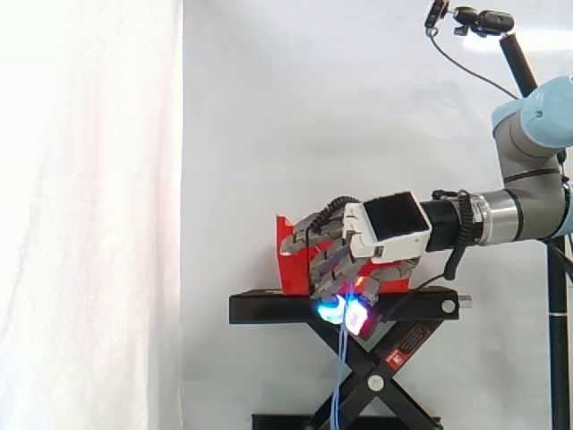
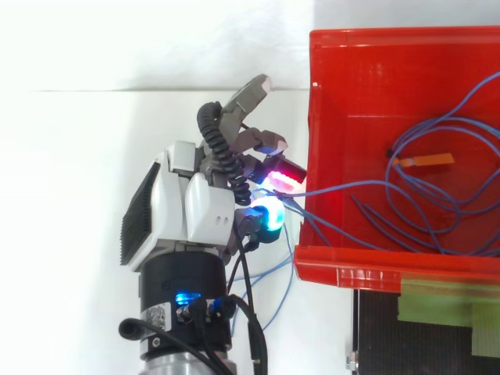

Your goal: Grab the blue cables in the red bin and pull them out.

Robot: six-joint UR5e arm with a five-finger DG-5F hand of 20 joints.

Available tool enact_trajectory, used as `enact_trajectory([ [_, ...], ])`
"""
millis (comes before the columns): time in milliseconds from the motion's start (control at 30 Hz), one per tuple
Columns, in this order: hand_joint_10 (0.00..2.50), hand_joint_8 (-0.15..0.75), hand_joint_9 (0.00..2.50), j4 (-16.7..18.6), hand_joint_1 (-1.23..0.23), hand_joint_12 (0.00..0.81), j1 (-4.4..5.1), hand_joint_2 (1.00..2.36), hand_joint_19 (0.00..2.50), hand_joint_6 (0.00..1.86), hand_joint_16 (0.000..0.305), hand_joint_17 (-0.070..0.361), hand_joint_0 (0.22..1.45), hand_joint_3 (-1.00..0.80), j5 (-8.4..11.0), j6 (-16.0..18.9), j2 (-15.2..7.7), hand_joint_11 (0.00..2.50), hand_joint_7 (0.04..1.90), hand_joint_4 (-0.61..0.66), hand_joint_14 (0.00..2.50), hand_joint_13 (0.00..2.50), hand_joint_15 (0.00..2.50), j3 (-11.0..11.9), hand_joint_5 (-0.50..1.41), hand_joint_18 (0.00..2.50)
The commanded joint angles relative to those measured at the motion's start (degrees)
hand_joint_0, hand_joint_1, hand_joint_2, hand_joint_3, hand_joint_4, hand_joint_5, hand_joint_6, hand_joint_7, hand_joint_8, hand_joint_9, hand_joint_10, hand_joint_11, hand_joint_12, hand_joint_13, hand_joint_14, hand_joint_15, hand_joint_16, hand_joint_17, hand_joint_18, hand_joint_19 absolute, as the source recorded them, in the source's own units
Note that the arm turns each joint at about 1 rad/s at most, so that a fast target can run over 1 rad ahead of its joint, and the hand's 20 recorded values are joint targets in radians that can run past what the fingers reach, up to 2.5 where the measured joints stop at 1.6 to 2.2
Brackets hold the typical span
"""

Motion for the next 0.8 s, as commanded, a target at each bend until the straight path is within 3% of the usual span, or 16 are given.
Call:
enact_trajectory([
  [0, 0.02, 0.263, 0.95, -0.96, -0.86, 0.347, 0.38, 1.0, 0.33, 0.3, 0.044, 0.098, 0.9, -1.0, 0.0, 1.76, 0.01, 0.74, 0.88, 0.02, 0.01, 0.5, 0.21, -0.06, 1.03, 0.4],
  [133, 0.02, 0.266, 0.95, -3.25, -0.85, 0.346, 0.73, 1.0, 0.32, 0.38, 0.044, 0.098, 0.91, -1.0, -0.09, 5.27, -0.07, 0.75, 0.84, 0.03, 0.01, 0.5, 0.22, 0.03, 1.02, 0.4],
  [233, 0.02, 0.265, 0.96, -4.74, -0.85, 0.347, 1.0, 1.0, 0.33, 0.39, 0.044, 0.099, 0.91, -1.0, -0.53, 9.49, 0.01, 0.75, 0.83, 0.03, 0.01, 0.5, 0.21, 0.03, 1.02, 0.4],
  [267, 0.02, 0.269, 0.96, -5.0, -0.85, 0.347, 1.26, 1.0, 0.33, 0.39, 0.044, 0.099, 0.91, -1.0, -0.97, 13.01, 0.01, 0.75, 0.83, 0.03, 0.01, 0.5, 0.21, 0.03, 1.02, 0.4],
  [400, 0.03, 0.267, 0.95, -5.09, -0.85, 0.347, 1.7, 1.0, 0.33, 0.39, 0.044, 0.099, 0.91, -1.0, -1.14, 17.75, 0.01, 0.74, 0.84, 0.03, 0.01, 0.5, 0.22, -0.06, 1.02, 0.4],
  [767, 0.02, 0.267, 0.95, -5.36, -0.85, 0.347, 2.49, 1.0, 0.33, 0.4, 0.044, 0.099, 0.91, -1.0, -1.06, 25.75, 0.01, 0.75, 0.83, 0.03, 0.01, 0.5, 0.21, 0.03, 1.01, 0.4],
])
